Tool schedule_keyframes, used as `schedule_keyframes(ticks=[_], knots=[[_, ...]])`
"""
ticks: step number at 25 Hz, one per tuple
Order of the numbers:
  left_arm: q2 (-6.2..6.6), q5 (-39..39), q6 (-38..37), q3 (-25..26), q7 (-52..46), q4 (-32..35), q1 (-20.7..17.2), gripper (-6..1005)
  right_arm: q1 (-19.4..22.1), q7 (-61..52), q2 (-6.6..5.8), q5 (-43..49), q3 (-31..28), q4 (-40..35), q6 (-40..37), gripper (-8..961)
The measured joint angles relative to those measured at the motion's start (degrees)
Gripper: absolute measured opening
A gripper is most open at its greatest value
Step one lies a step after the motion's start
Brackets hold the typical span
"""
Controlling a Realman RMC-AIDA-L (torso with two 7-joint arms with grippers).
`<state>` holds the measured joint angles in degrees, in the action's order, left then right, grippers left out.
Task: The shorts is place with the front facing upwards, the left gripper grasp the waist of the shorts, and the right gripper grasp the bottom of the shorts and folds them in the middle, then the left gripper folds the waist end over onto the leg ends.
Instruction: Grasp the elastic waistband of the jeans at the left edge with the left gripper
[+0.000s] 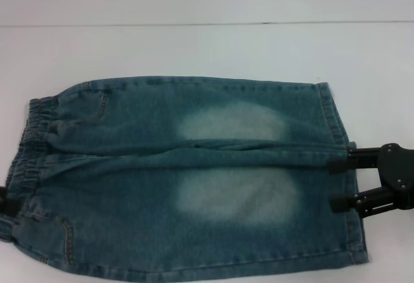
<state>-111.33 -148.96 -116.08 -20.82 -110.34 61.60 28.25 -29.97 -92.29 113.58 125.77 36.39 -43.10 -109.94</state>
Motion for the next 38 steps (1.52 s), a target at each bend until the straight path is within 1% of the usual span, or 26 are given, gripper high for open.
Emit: schedule_keyframes(ticks=[2, 5, 8, 11, 14, 17, 21, 28, 34, 38], knots=[[0.33, -2.26, 0.24, 1.75, -0.24, 0.52, 0.14, 566, -0.08, 0.00, 0.04, 0.00, 0.00, -0.08, 0.01, 942], [0.53, -4.61, 0.97, 2.95, -0.30, 1.42, -0.11, 565, -0.14, 0.00, 0.07, 0.00, 0.00, -0.09, -0.02, 942], [0.52, -7.40, 2.78, 3.06, -0.32, 1.56, -0.27, 564, -0.18, -0.24, 0.23, 0.00, 0.00, -0.12, -0.27, 941], [0.24, -9.58, 4.62, 2.80, -0.33, 1.05, -0.27, 564, -0.25, -0.59, 0.18, 0.00, 0.00, -0.13, -0.18, 941], [0.11, -10.04, 6.23, 2.54, -0.35, -0.10, -0.05, 563, -0.31, -0.60, 0.09, 0.00, -0.09, -0.33, -0.10, 941], [0.07, -10.45, 9.36, 1.40, -0.44, -2.04, -0.06, 561, -0.38, -0.61, 0.02, 0.00, -0.36, -0.29, -0.03, 941], [0.04, -12.51, 11.96, 0.59, -0.56, -3.83, 0.11, 560, -0.38, -0.62, -0.06, 0.00, -0.40, -0.20, 0.01, 941], [-0.17, -13.06, 14.00, 0.13, -0.58, -5.26, 0.31, 557, -0.55, -0.62, -0.11, 0.00, -0.45, -0.29, -0.15, 942], [-0.37, -13.12, 15.19, -1.62, -0.60, -7.84, 0.80, 554, -0.70, -0.62, -0.20, -0.13, -0.53, -0.38, -0.46, 942], [-0.55, -13.19, 15.88, -2.63, -0.82, -8.39, 0.95, 552, -0.78, -0.62, -0.21, -0.23, -0.53, -0.40, -0.52, 942]])
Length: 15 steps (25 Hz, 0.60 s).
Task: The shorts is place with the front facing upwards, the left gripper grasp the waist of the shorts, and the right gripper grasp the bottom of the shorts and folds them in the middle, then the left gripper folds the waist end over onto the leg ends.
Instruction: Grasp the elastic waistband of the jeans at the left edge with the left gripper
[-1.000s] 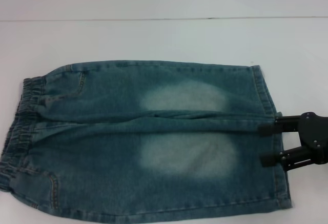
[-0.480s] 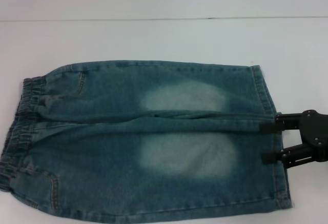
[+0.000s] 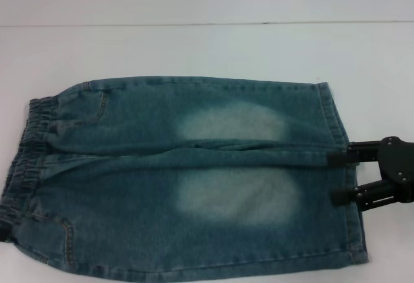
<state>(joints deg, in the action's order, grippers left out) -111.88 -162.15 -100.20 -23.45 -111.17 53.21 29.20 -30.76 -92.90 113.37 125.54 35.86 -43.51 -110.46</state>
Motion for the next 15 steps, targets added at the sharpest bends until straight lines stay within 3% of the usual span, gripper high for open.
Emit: schedule_keyframes(ticks=[8, 15], knots=[[-0.01, 0.42, -1.78, 0.42, -0.15, -0.04, 0.53, 549, -0.01, 0.15, 0.01, -0.04, 0.00, 0.00, -0.01, 941], [-0.07, 0.55, -2.21, 0.42, 0.13, -0.04, 0.83, 275, -0.09, 0.19, 0.01, 0.02, 0.00, 0.00, 0.05, 942]])
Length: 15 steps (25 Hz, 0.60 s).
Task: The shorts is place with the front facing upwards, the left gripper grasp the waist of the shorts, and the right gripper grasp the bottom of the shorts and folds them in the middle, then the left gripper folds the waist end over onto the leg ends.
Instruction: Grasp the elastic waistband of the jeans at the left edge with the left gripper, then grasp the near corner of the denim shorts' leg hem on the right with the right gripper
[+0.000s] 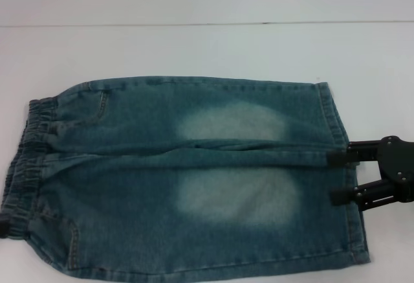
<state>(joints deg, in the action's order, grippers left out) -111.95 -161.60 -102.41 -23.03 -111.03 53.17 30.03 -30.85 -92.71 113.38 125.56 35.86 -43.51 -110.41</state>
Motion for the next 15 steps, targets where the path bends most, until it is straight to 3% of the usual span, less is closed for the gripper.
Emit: schedule_keyframes(ticks=[4, 15], knots=[[-0.17, 0.02, 0.10, -0.12, 0.01, 0.00, 0.10, 97, -0.01, 0.02, 0.00, 0.05, 0.00, 0.03, -0.01, 941], [-0.21, 2.03, -1.85, 0.14, -0.35, 0.02, 0.94, 49, -0.39, -2.06, -0.47, -0.18, -0.25, -0.29, -0.05, 942]])
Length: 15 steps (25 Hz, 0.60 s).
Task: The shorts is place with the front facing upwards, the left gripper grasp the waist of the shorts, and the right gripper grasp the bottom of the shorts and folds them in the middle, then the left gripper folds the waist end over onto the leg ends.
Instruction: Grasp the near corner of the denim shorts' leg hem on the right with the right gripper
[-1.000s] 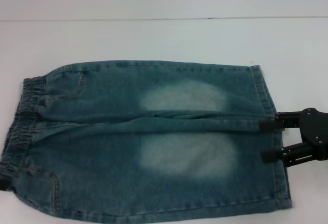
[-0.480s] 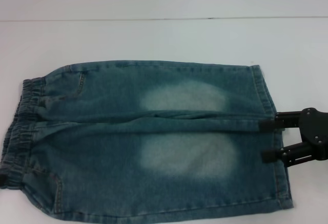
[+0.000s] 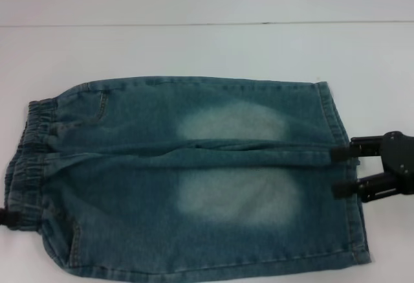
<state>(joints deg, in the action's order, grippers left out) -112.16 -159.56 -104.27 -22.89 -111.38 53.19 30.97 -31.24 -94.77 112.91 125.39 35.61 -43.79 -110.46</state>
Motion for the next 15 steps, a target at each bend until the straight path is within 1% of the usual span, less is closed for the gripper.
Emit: schedule_keyframes(ticks=[3, 5, 7, 10, 13, 15], knots=[[0.35, 0.91, -1.20, 0.11, -1.07, 0.32, 0.70, 46, -1.21, -6.93, -1.17, 0.57, 0.04, -1.73, -0.11, 942], [0.66, 0.86, -1.27, 0.13, -1.97, 0.42, 1.32, 43, -2.01, -11.50, -1.67, 1.98, 0.09, -4.51, -1.05, 942], [0.88, 0.77, -1.24, 0.12, -2.42, 0.43, 1.80, 41, -2.78, -14.90, -1.78, 4.22, 0.28, -8.11, -2.55, 942], [1.24, 0.64, -0.65, 0.13, -2.89, 0.27, 2.34, 40, -3.89, -18.46, -1.80, 8.58, 1.88, -11.45, -3.36, 941], [1.37, 0.54, -0.04, -0.07, -3.02, 0.07, 2.64, 39, -5.63, -19.15, -1.78, 15.43, 3.45, -11.87, -3.44, 939], [1.34, 0.50, 0.29, -0.28, -3.09, 0.04, 2.74, 39, -6.69, -19.14, -1.49, 19.58, 4.45, -11.52, -3.44, 937]])
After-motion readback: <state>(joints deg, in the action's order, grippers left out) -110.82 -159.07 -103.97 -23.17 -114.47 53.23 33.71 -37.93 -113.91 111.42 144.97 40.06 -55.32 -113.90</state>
